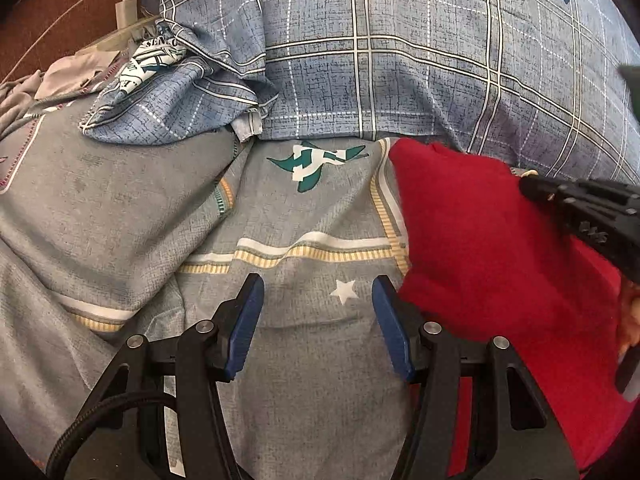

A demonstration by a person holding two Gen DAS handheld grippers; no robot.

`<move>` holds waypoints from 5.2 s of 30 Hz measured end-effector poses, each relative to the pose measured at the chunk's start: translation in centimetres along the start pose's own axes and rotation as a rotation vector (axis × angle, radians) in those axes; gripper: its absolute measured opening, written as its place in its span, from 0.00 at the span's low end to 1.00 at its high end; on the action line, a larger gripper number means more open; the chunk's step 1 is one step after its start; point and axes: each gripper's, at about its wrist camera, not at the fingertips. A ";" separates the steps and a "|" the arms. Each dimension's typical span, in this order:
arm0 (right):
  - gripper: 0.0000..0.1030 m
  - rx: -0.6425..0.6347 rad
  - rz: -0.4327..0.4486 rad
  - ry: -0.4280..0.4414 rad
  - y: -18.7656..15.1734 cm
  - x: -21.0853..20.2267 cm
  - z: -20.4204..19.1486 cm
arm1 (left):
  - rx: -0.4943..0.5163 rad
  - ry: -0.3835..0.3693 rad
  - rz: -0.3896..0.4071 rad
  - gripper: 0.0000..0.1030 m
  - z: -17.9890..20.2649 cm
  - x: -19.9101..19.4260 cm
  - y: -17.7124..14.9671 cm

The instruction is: Fold small clothes

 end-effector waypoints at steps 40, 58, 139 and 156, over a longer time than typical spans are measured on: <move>0.04 0.415 -0.015 -0.328 -6.6 -7.2 20.0 | 0.063 -0.136 0.097 0.55 4.3 0.1 1.3; 0.16 0.413 0.084 -0.349 -6.9 -11.0 18.4 | 0.088 -0.134 0.089 0.55 4.9 -0.1 1.5; 0.06 0.170 -0.249 0.296 0.4 1.2 -1.5 | -0.106 -0.279 0.174 0.66 -1.8 -2.2 2.4; 0.65 0.380 0.004 0.162 -7.2 -13.9 12.0 | 0.012 -0.353 0.134 0.66 2.5 -0.1 2.8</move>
Point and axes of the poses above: each gripper's, at about its wrist camera, not at the fingertips, and x roughly the way its jaws point, z to its right, y to its top, and after that the axes turned 15 degrees about x, right-handed
